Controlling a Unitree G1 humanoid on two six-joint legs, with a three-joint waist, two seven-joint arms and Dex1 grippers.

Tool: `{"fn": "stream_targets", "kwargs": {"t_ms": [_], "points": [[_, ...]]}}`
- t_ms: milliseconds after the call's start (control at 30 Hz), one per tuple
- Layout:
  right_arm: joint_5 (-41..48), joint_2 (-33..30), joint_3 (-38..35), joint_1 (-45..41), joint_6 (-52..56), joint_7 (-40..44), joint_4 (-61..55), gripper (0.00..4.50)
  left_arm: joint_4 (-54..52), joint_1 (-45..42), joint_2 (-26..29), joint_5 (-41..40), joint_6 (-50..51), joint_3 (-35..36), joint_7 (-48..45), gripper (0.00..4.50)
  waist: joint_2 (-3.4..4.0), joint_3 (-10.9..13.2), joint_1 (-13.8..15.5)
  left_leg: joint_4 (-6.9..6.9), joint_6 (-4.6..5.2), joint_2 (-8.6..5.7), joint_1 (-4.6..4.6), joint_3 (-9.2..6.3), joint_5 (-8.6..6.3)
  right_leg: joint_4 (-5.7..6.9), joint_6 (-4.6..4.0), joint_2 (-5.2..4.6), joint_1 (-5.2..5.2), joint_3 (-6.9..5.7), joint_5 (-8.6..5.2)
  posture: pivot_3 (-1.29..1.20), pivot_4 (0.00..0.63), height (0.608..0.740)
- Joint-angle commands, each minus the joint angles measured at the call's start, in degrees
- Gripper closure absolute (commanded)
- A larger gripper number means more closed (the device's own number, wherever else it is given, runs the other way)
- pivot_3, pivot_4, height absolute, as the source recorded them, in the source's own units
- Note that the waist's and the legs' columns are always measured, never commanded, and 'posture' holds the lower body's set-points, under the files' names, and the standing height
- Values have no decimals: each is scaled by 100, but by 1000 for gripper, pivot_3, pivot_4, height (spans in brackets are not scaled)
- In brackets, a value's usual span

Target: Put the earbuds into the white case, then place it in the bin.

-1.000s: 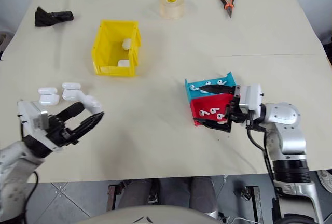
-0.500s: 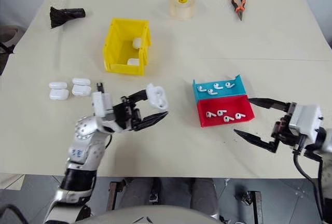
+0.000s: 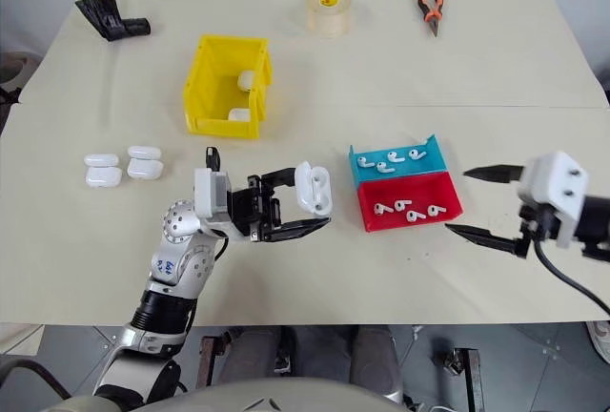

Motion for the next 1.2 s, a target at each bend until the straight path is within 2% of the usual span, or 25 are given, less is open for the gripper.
{"fn": "stream_targets", "kwargs": {"t_ms": [33, 133, 267, 467, 667, 767, 933, 1200], "points": [[-610, -353, 954, -733, 482, 80, 157, 0, -156, 14, -15, -80, -127, -66, -134, 1773, -1, 1, 33, -1, 0, 0, -4, -3, 0, -5, 0, 0, 0, -3, 0, 0, 150, 740], [-1283, -438, 1929, -1543, 733, 289, 317, 0, -109, 4, -70, -63, -156, -99, -161, 1773, -1, 1, 30, 6, 4, -5, -16, -16, -2, -10, 0, -4, 2, -19, 0, 0, 150, 740], [-1952, -373, 2675, -2203, 538, 530, 649, 0, -87, -6, -127, 5, -196, -151, -128, 1773, -2, 1, 16, 5, 6, -6, -23, -16, -3, -15, 2, -5, 0, -26, 1, 0, 150, 740], [-2521, -213, 3140, -2736, -77, 719, 1282, 0, -206, 59, -187, 14, -191, -224, -37, 1773, -2, 1, 4, 5, 5, -5, -22, -14, -3, -16, 3, -5, 1, -28, 1, 0, 150, 740], [-2695, -112, 3202, -2812, -210, 832, 1441, 0, -288, 99, -181, 19, -153, -286, 52, 1773, -2, 1, 12, 5, 5, -4, -22, -14, -3, -16, 3, -5, 1, -29, 2, 0, 150, 740], [-2767, -73, 3211, -2779, -366, 851, 1474, 606, -268, 84, -186, 12, -140, -301, 56, 1773, -2, 1, 12, 5, 5, -4, -22, -14, -3, -16, 3, -5, 2, -29, 2, 0, 150, 740], [-2864, -46, 3204, -2778, -588, 907, 1531, 2253, -262, 57, -177, -23, -89, -329, 52, 1773, -2, 1, 6, 5, 5, -4, -22, -14, -3, -16, 3, -5, 1, -29, 2, 0, 150, 740], [-3050, 61, 3215, -2770, -895, 853, 1623, 2253, -275, 30, -161, -44, -26, -321, 49, 1773, -2, 1, 7, 5, 4, -4, -22, -14, -2, -16, 3, -5, 1, -29, 2, 0, 150, 740]]}}
